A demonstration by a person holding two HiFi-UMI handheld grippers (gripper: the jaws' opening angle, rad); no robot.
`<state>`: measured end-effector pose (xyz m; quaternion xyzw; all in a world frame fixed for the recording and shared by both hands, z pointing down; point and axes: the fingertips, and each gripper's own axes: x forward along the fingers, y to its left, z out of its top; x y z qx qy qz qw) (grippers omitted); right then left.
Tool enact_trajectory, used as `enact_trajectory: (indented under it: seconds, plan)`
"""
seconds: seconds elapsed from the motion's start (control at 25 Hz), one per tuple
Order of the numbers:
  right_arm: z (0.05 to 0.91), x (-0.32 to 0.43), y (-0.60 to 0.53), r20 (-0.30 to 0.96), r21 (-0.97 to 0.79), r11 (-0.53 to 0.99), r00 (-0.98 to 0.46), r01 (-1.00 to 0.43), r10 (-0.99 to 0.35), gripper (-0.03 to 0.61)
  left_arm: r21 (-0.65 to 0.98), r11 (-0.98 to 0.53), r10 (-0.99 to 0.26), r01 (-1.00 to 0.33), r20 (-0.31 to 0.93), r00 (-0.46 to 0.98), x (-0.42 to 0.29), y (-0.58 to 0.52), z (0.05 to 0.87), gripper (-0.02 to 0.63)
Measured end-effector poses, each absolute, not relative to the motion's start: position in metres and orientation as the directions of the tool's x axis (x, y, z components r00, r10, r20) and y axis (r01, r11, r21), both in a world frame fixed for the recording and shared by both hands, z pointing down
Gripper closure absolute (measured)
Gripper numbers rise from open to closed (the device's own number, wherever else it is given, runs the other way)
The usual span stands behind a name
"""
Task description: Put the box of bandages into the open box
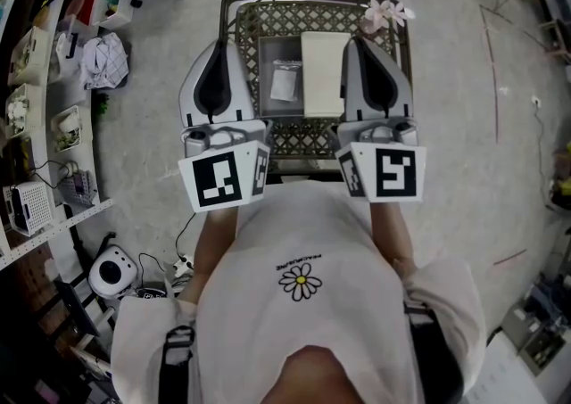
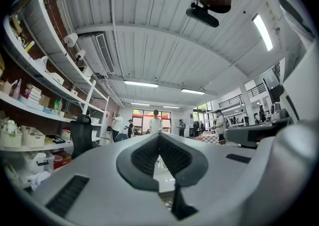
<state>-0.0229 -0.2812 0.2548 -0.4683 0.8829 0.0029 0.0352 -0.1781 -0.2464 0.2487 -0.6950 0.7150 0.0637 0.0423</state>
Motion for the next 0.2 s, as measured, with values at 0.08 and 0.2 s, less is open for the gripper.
enact_trajectory:
  seconds: [0.08,0.2]
  plan:
    - [0.2545,-0.0239,-0.2815,-0.065,-0.025,0.559,-0.556,-0.829,-0.829,0.549,0.033,0.026,-0.988,-0.999,-0.149,-0.031,-0.1801,-0.2469,0.248,0.594]
    - [0.2545,-0.0252,-0.2816,-0.062,-0.015,0.555,-0.553,-0.832,-0.831,0.549,0.029,0.022,-0.988,-0.999,-0.15,-0.026,-0.1812,-0.2476,0.2471,0.594]
